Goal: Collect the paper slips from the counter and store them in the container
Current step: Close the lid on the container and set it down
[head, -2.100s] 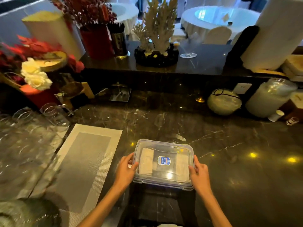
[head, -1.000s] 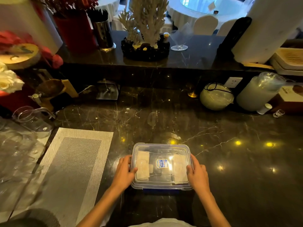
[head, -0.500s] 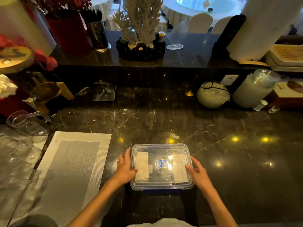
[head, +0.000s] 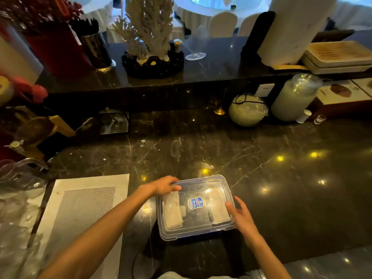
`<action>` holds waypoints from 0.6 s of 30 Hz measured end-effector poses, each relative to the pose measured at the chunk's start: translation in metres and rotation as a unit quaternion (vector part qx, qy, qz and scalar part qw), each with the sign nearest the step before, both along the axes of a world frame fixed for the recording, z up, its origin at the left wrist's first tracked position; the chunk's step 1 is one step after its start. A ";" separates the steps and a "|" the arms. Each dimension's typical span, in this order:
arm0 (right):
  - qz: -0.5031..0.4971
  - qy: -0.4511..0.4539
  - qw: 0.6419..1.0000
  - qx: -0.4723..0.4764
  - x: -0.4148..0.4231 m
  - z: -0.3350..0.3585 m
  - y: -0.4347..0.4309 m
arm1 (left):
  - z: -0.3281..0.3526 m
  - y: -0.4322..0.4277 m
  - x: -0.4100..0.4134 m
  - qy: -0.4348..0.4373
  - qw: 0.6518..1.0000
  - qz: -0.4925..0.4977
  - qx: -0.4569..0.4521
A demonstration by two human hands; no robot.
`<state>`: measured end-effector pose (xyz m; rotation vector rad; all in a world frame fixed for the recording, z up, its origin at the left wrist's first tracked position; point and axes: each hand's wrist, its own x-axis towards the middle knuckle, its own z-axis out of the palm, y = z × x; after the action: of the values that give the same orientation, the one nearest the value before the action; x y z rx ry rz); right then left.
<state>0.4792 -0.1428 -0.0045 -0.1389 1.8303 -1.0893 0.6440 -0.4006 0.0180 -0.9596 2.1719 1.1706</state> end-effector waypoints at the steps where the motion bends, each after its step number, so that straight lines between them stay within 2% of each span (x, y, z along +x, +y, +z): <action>1: -0.005 -0.001 1.000 0.000 0.003 -0.001 0.003 | 0.000 -0.002 -0.001 0.002 1.000 0.006 0.016; 3: -0.045 -0.048 0.998 -0.003 0.007 -0.007 0.014 | 0.002 -0.004 -0.001 0.007 0.999 0.013 0.034; 6: -0.114 -0.182 0.977 -0.001 0.015 -0.017 0.031 | 0.000 -0.005 -0.003 0.020 0.997 0.042 0.061; 9: -0.126 -0.280 0.952 -0.004 0.028 -0.022 0.030 | -0.002 -0.005 -0.005 0.033 0.995 0.067 0.069; 11: -0.125 -0.303 0.944 -0.017 0.038 -0.024 0.023 | -0.005 -0.003 -0.004 0.050 0.993 0.084 0.067; 14: -0.146 -0.282 0.948 -0.031 0.045 -0.026 0.014 | -0.010 0.002 0.001 0.078 0.988 0.124 0.056; 18: -0.148 -0.276 0.950 -0.023 0.043 -0.029 0.015 | -0.016 0.006 0.005 0.128 0.983 0.129 0.012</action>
<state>0.5221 -0.1283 -0.0331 0.3925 1.3418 -1.2261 0.6490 -0.3943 0.0020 -1.1615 2.2724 1.5121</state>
